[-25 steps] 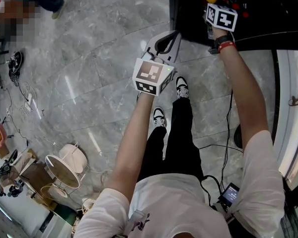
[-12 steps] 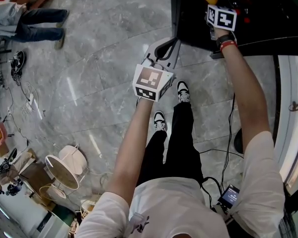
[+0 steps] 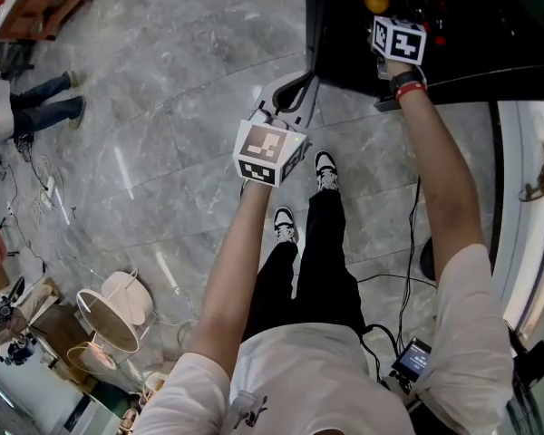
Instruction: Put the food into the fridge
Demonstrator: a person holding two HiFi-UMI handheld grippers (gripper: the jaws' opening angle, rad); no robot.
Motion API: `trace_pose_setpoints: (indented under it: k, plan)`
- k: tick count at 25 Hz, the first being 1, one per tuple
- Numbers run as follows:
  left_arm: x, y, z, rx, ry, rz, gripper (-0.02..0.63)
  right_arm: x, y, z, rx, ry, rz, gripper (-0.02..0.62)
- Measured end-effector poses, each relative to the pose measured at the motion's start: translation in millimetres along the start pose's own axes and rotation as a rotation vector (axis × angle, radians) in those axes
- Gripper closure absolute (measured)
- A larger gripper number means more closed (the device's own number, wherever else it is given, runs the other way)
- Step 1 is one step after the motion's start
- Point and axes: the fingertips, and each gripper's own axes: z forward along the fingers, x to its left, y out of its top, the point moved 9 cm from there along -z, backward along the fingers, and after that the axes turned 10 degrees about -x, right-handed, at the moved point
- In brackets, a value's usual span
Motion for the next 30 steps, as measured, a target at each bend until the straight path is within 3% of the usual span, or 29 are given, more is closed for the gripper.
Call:
trace_pose_setpoints:
  k: [3,11,30]
  plan:
    - [-1,4,-4,-0.003,0.008,-0.030,0.588,-1,1,-13,0.016,0.002,0.036,0.179]
    - [-11,28,-17,-0.001,0.018,-0.010,0.588,3,24,-53,0.001,-0.015,0.057,0.186]
    - [-40,120,-82,-0.040,0.003,0.036,0.588,57,71,-190,-0.016,-0.029,0.132,0.247]
